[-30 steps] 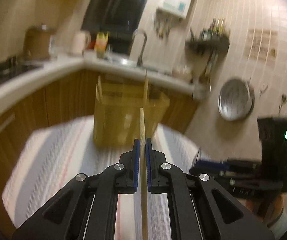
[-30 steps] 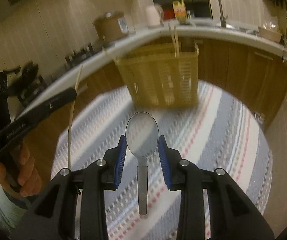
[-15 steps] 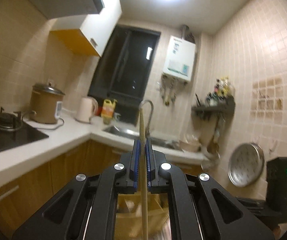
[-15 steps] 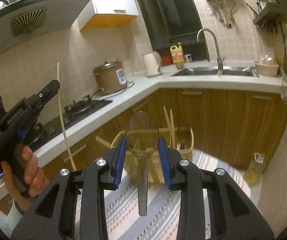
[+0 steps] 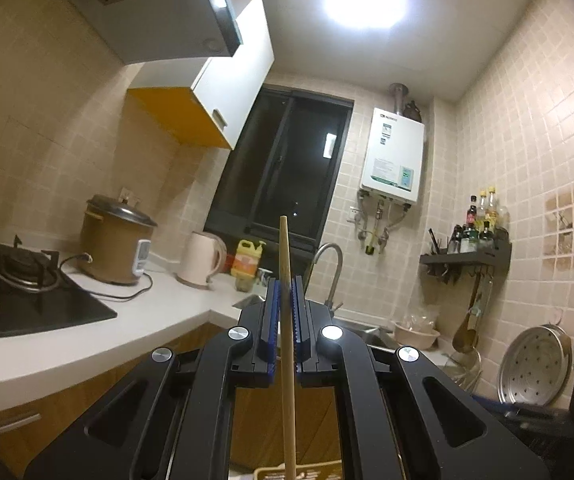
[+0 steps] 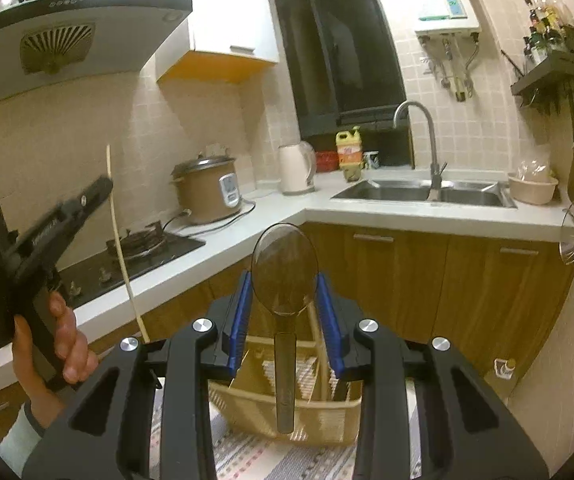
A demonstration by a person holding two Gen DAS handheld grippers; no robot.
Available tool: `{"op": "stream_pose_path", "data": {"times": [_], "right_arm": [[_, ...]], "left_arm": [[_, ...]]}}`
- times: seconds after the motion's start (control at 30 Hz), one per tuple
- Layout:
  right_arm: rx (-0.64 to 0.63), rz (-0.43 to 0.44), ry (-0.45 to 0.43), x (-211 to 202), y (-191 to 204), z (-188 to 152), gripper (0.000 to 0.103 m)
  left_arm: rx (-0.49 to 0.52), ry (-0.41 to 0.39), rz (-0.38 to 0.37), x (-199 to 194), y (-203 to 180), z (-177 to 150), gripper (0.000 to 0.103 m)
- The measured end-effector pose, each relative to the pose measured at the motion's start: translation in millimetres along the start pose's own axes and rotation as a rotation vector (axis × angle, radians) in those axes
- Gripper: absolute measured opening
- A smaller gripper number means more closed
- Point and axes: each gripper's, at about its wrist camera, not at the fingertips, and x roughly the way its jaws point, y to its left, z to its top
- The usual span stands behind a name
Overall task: Organize utensils
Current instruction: 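Lower the chopstick into the holder with the left tool while the right tool releases the clear spoon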
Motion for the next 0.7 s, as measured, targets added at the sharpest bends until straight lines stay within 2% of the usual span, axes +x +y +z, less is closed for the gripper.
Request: {"op": "stream_pose_path", "data": {"times": [0.17,0.43,0.7], "right_arm": [[0.028,-0.019,-0.043,8.0,-17.0,10.2,0.030],[0.059,-0.033,-0.051,30.8,-34.9,10.7,0.030],[0.054,-0.057,-0.062,42.7,-39.1,7.2,0.030]], "left_arm": [[-0.007,0.014,0.019,15.0,15.2,-9.2,0.004],[-0.023,0.041,0.036,31.4,32.7,-27.0,0.004],[-0.057,0.079,-0.001,42.4,43.1,-43.5,0.004]]}}
